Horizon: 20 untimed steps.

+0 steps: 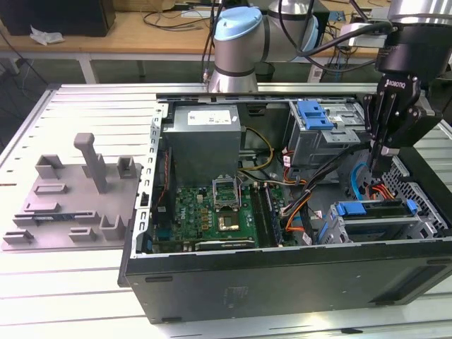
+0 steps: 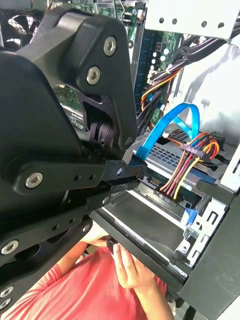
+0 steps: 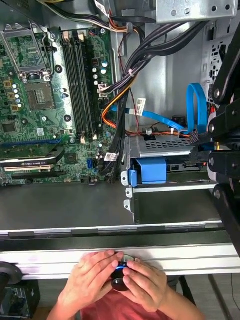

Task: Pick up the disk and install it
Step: 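Insert the second disk wire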

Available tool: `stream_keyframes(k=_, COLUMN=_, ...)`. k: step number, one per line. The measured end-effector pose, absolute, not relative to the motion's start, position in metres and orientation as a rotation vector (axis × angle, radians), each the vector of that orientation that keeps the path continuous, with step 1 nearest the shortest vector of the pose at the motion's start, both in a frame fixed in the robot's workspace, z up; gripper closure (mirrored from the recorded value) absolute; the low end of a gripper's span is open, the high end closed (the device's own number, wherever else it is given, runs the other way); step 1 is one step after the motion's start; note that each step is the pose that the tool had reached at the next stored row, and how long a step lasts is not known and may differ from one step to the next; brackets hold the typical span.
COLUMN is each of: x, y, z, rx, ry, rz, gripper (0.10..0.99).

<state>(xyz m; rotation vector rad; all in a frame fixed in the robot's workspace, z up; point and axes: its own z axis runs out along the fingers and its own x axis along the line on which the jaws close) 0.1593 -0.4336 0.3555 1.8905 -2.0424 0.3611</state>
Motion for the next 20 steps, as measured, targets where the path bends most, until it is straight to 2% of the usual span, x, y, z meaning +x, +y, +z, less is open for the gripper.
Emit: stream_keyframes(k=20, x=0.1549, y=-0.4425, z=0.3562, rx=1.923, ry=-2.096, rz=0.369, gripper=0.925)
